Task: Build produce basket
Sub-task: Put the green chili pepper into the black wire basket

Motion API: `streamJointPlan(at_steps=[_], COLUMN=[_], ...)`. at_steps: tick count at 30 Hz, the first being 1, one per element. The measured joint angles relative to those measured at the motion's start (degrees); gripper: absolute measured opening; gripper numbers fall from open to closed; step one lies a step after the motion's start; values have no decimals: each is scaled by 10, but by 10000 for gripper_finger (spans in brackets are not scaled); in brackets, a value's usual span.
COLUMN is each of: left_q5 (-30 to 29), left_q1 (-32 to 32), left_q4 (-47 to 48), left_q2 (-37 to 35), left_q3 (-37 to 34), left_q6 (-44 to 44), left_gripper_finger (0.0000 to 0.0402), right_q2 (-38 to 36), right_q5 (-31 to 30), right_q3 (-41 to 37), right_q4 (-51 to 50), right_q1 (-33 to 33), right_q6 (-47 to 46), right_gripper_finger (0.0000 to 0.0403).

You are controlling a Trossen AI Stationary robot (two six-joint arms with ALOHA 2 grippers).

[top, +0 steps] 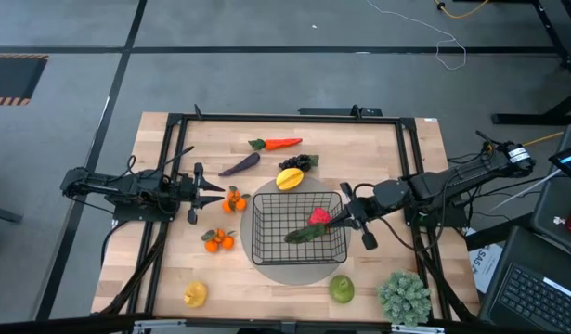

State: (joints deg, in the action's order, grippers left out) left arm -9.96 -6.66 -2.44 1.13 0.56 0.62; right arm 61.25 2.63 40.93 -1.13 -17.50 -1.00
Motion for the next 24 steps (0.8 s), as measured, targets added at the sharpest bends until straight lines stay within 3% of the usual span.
streamJointPlan(at_steps=[24], left_q5=[0], left_q1=[0], left_q4=[0], left_q2=[0], left_q3=[0], left_q6=[0], left_gripper_finger=[94], right_q2=[0], right_q5=[-30], right_q3=[0], right_q4=[0], right_q1=[0], right_q6=[58], right_gripper_finger=[17])
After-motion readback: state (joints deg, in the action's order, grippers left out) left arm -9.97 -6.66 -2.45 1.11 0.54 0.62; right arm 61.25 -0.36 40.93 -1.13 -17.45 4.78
